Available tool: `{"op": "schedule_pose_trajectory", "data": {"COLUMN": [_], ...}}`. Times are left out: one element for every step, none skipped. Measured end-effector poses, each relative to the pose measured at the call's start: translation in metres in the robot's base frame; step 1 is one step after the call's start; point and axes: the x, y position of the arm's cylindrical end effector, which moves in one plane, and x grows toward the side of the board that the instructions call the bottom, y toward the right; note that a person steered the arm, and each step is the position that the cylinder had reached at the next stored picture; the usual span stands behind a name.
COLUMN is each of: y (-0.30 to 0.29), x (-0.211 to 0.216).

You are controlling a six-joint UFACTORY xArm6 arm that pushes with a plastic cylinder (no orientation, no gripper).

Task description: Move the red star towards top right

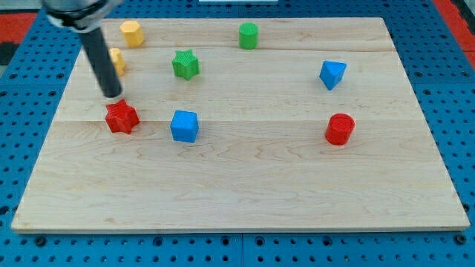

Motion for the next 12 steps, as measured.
{"op": "schedule_pose_trajectory", "data": {"y": [-0.013, -0.012, 0.033, 0.043, 0.057, 0.09, 0.127, 0.169, 0.214, 0.236, 0.262, 0.282], "x": [0.031, 0.046, 0.051, 0.057, 0.057, 0.057, 0.057, 0.052, 0.048, 0.023, 0.001, -0.024]}}
